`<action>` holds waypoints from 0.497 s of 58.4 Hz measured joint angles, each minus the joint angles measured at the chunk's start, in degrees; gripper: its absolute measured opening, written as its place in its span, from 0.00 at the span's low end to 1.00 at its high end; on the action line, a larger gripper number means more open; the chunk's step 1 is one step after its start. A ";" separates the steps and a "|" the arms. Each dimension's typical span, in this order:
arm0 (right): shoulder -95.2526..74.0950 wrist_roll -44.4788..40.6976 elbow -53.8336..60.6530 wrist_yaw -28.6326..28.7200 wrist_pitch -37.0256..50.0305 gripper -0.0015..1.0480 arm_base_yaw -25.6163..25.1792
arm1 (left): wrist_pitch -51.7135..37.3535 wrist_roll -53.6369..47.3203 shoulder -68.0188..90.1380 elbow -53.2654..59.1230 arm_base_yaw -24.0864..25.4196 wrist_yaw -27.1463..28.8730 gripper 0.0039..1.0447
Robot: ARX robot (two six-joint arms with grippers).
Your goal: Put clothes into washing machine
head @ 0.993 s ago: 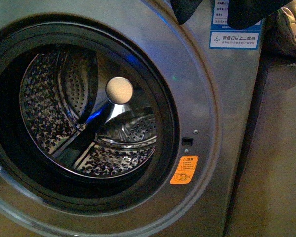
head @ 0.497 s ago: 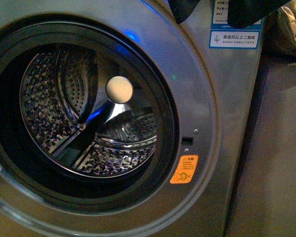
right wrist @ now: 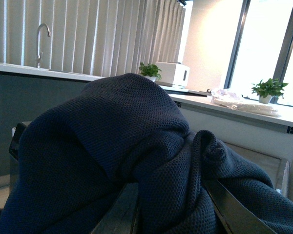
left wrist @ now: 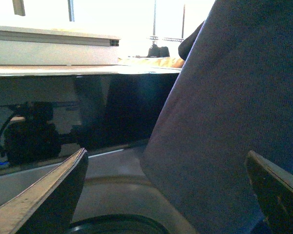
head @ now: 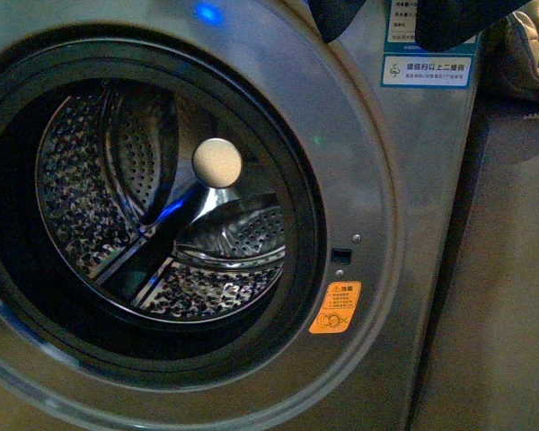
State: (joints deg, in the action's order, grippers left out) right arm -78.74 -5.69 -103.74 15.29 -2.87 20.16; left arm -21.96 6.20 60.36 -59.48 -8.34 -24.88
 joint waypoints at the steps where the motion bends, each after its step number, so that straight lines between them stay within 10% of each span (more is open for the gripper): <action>1: 0.00 0.02 0.00 0.00 0.00 0.20 0.00 | 0.07 -0.04 0.83 -0.90 -0.55 -0.26 0.94; 29: 0.00 -0.13 0.00 -0.02 0.00 0.20 0.00 | -4.72 -0.81 10.78 -10.10 -24.26 -3.96 0.94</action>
State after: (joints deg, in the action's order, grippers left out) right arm -78.74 -5.82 -103.74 15.27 -2.87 20.16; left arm -26.68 5.39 71.13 -69.58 -32.60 -28.84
